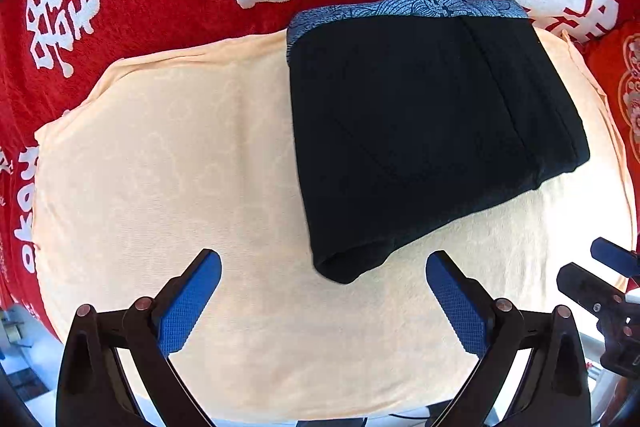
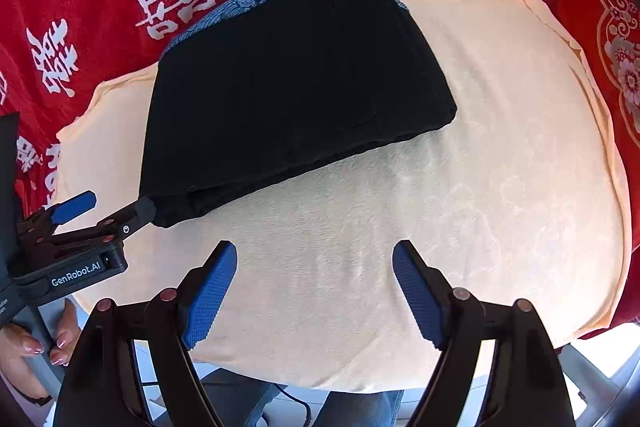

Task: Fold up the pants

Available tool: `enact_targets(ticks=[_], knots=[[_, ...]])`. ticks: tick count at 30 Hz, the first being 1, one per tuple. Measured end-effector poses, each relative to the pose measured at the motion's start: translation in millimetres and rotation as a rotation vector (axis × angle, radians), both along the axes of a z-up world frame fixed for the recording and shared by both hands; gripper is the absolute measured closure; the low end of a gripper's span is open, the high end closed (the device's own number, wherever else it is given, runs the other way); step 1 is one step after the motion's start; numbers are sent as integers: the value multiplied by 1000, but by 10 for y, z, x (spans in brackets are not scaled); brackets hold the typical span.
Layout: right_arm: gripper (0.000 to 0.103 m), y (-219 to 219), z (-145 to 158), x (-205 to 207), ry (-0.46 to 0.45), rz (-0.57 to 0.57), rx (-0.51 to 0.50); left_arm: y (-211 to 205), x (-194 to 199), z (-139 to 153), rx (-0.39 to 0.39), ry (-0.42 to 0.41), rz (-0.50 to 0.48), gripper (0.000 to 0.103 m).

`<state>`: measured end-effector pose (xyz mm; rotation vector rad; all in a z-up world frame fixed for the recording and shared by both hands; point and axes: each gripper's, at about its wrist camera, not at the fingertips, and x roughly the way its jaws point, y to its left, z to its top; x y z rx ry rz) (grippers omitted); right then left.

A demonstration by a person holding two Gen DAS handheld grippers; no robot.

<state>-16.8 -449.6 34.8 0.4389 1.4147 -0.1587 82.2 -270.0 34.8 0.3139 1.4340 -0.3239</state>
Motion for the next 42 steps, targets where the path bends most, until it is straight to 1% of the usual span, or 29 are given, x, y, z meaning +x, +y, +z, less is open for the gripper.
enact_targets(ticks=[4,10,20,25,36,42], knots=[[20,104,28,4,-2,-4,-9,89,23,28,8,-5,-10,0],[20,180,51,-2,2,-25,-14,179,69,30,-9,8,-6,0],[20,175,30,-6,2,-42,-1,139,82,30,1,19,-14,0],[20,115,-31,67,13,-22,14,77,126,32,16,10,7,0],[20,-138,2,319,4,29,30,-118,284,134,26,-17,67,0],[20,-230,2,382,4,40,38,-211,346,176,36,-27,74,0]])
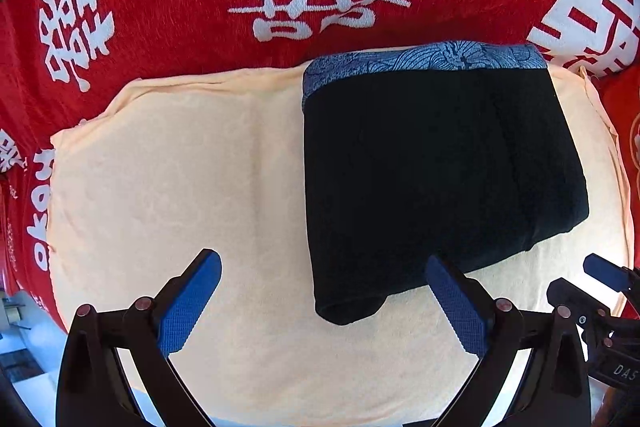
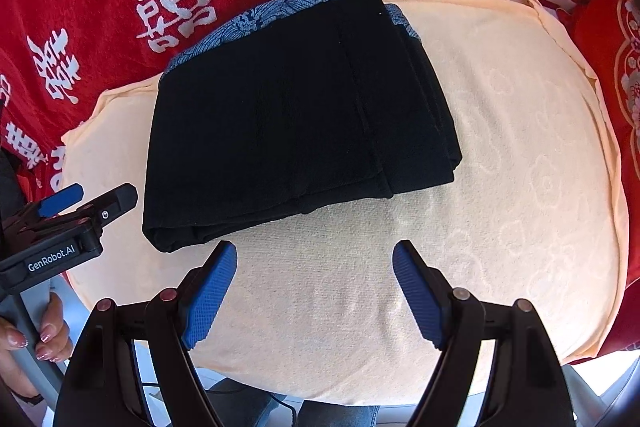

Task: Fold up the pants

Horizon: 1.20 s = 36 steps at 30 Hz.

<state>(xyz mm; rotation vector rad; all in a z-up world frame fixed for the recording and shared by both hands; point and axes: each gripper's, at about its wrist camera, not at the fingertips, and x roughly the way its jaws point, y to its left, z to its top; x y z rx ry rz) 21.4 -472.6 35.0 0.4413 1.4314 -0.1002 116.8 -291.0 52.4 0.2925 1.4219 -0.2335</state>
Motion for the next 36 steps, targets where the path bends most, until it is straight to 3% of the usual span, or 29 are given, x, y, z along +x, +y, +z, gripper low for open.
enact_targets(ticks=[22,26,31,36], knots=[[20,-322,-43,124,-11,-5,8,-100,176,-127,28,-19,12,0],[20,-493,-44,255,-38,17,15,8,365,-226,-36,-6,36,0],[20,-862,-132,498,-69,53,59,246,681,-475,-189,80,58,0],[20,-1267,-371,685,-102,33,231,416,852,-752,-340,176,60,0]])
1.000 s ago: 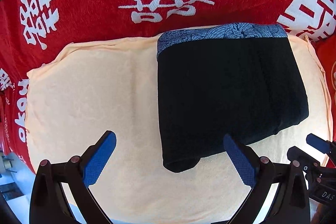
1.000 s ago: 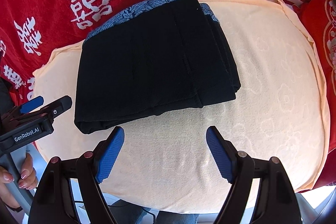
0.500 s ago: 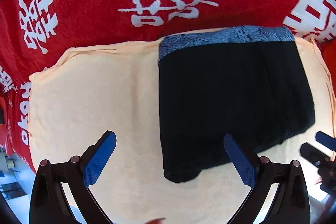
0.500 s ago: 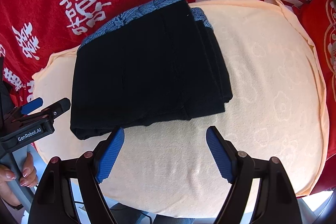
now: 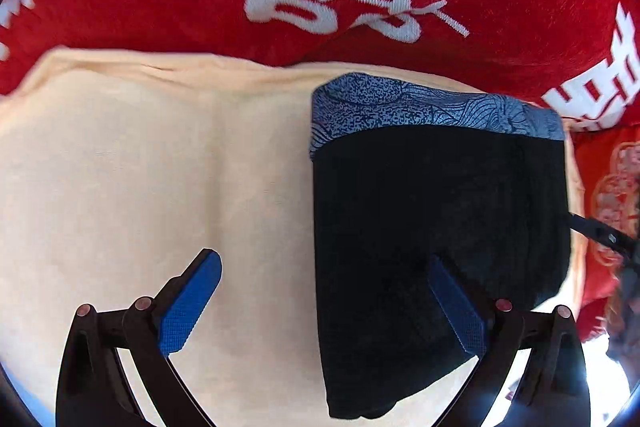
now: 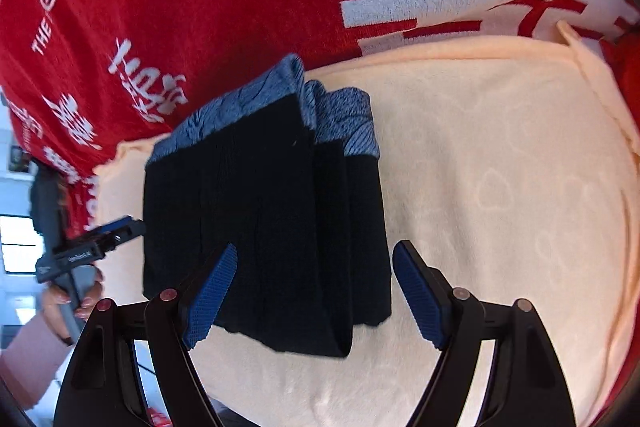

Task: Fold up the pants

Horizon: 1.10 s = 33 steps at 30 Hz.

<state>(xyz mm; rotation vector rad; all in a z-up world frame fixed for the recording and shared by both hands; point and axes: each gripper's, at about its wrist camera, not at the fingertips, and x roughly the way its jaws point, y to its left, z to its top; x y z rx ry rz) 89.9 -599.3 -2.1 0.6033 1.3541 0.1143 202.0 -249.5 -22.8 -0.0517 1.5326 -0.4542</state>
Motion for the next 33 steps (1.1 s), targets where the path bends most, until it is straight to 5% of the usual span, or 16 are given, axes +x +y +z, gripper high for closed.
enact_targets(ticks=[8,15,16,20,22,33], knots=[[20,-211,-659,162,52,76,325,-102,66,-389,-222,90,-46,0],[26,-222,-954,307,78,-6,502,-357,54,-416,-233,58,-30,5],[35,-227,-960,308,87,-19,497,-369,46,-391,-243,54,-25,17],[60,-192,-841,254,81,-30,474,-431,-38,-153,-209,3,-22,36],[63,-161,-724,232,65,-38,490,-429,-72,-19,-199,-11,-9,43],[64,156,-227,-288,44,-36,602,-62,-700,526,-179,-4,9,44]])
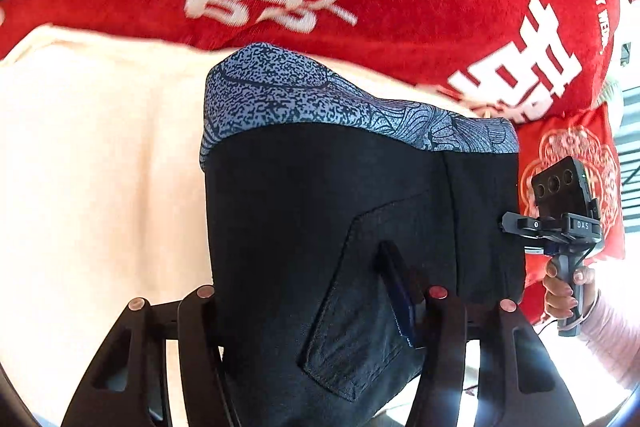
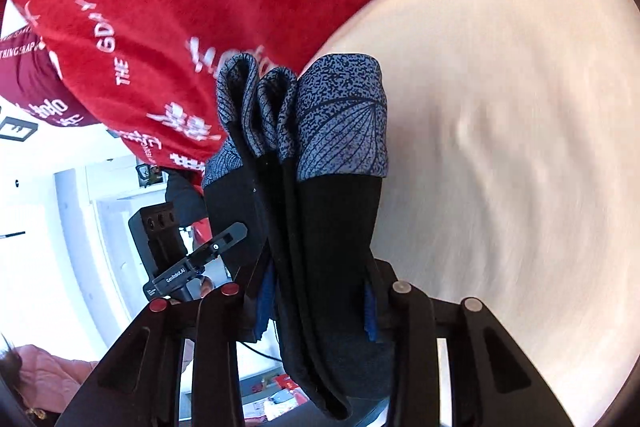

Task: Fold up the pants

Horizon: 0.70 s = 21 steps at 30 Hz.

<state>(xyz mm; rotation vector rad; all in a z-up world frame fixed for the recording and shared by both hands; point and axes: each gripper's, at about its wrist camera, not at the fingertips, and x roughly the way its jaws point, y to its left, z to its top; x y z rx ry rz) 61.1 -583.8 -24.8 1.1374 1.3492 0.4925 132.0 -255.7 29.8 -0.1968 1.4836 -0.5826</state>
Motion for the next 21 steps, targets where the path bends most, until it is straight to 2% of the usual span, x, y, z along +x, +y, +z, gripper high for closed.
enact_targets(ticks=[3,4,6,7,8,10,11,13,17,21], knots=[[64,172,-8,-270,18,-7,3,103,-198,-76,12,26,-6,44],[64,70,-34,-332,23,-10,5,156,-252,-115,14,35,-10,44],[64,116,-123,-508,36,-25,4,240,-361,-276,26,61,-23,44],[64,184,-220,-609,57,-36,1,274,-399,-361,34,71,-28,40],[62,230,-282,-639,72,-39,-9,336,-443,-444,49,74,-29,34],[54,305,-401,-733,93,-38,-78,444,-499,-585,103,50,5,6],[45,323,-410,-753,89,-41,-115,476,-505,-600,118,39,22,3],[30,298,-375,-764,105,-48,-186,541,-512,-578,138,30,49,3],[23,333,-176,-772,140,-32,-359,616,-567,-360,261,-53,41,3],[23,331,52,-880,160,-43,-513,564,-664,-113,388,-121,7,3]])
